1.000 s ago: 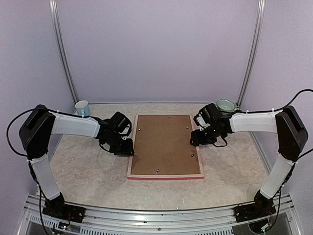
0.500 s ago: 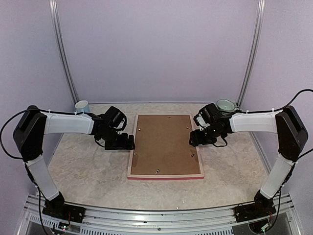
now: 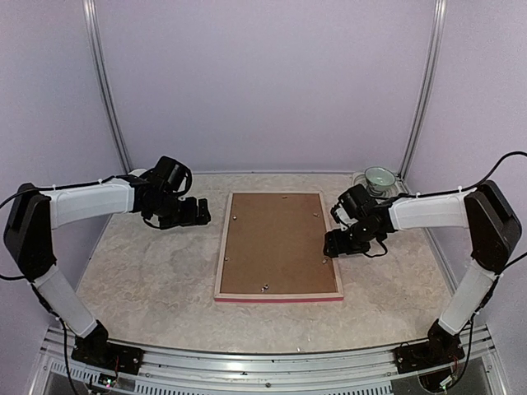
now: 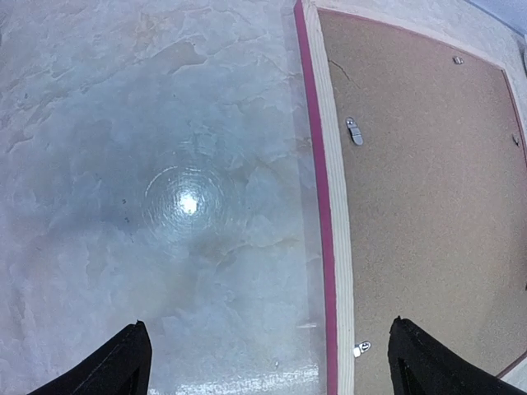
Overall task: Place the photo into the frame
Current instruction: Press the fastener onto the backboard.
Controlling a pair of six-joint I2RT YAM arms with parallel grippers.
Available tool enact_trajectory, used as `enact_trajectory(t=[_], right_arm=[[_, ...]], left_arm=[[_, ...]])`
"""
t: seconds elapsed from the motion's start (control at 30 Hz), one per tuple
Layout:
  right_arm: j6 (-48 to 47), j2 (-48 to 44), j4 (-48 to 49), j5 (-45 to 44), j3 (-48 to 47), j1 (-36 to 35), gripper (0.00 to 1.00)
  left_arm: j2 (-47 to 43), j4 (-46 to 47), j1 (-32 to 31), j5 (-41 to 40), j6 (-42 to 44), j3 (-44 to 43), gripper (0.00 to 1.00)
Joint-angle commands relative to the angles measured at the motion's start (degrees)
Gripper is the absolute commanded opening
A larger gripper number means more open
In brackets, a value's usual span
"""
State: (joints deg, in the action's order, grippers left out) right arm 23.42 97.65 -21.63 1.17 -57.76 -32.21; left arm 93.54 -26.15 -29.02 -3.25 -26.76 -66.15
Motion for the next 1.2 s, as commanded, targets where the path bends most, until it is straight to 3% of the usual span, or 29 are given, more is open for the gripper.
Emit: enact_trajectory(t=[0.0, 0.37, 0.63, 0.9, 1.17], right_arm=[[1.6, -3.5, -0.3, -0.4, 1.3, -0.5, 0.72], [3.6, -4.0, -1.7, -0.7, 0.0, -2.1, 0.7], [3.4, -2.6, -4.4, -3.5, -5.2, -2.3, 0.71], [1.6, -2.6, -3.0, -6.3, -5.2, -2.2, 0.75], [-4.1, -1.7, -3.7, -10.5, -8.9, -2.1, 0.87]], left_arm=[[1.1, 0.3, -0.8, 0.3, -0.6, 0.7, 0.99], [3.1, 3.3, -1.3, 8.5, -1.2, 2.4, 0.99], [2.0, 4.5, -1.6, 6.8, -4.9, 3.9, 0.99], [3.6, 8.9, 3.1, 13.1, -4.6, 4.1, 0.99], [-1.0, 10.4, 2.9, 6.3, -1.1, 6.2, 0.99]])
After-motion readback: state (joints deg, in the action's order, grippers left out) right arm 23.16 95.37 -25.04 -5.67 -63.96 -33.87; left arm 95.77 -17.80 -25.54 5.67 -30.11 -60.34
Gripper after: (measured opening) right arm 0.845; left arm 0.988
